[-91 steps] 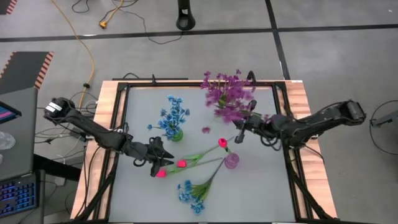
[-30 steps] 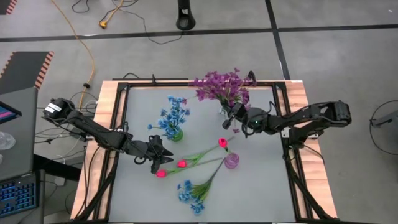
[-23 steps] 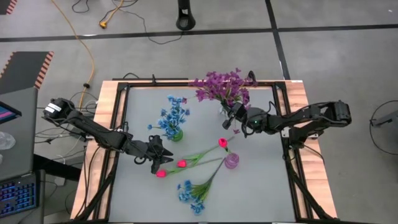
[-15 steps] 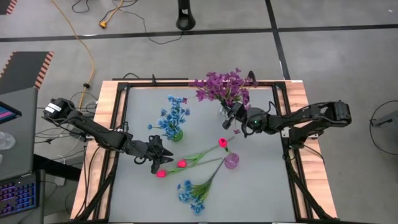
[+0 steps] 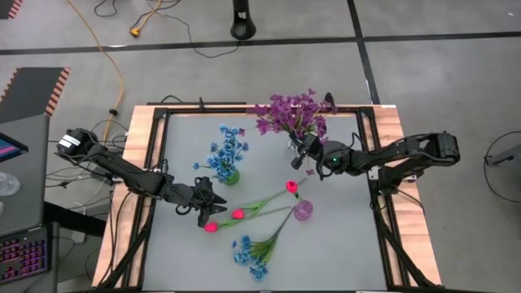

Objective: Sort flowers into vase by color
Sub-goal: Put the purple flowers into the transparent flower vase

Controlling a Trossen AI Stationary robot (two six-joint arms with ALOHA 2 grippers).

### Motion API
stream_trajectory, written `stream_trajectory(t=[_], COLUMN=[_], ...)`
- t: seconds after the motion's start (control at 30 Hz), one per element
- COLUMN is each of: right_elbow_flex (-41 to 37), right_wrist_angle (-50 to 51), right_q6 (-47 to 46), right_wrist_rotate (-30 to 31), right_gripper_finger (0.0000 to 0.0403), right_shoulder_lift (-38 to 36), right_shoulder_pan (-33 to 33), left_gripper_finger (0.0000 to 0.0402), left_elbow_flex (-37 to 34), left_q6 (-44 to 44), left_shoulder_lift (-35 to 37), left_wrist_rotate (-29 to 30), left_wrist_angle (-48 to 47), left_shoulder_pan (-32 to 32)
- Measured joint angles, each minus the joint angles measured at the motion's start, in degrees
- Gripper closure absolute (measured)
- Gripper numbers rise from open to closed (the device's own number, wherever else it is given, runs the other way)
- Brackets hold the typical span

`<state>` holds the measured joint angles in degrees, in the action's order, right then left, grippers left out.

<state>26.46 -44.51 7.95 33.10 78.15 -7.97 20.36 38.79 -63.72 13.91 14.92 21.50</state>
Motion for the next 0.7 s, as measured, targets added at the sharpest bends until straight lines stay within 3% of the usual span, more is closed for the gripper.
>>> stream_trajectory(t=[0.4, 0.7], right_elbow_flex=[0.0, 0.0], right_wrist_angle=[3.1, 3.8], right_q6=[0.2, 0.2], right_wrist_rotate=[0.0, 0.0], right_gripper_finger=[0.0261, 0.0245], right_shoulder_lift=[-0.3, -0.3], right_shoulder_pan=[0.1, 0.1], left_gripper_finger=[0.0272, 0.0272], left_elbow_flex=[0.0, 0.0], left_q6=[0.0, 0.0], left_shoulder_lift=[0.0, 0.0], left_wrist_rotate=[0.0, 0.0], left_wrist_angle=[0.0, 0.0], left_shoulder_pan=[0.0, 0.0])
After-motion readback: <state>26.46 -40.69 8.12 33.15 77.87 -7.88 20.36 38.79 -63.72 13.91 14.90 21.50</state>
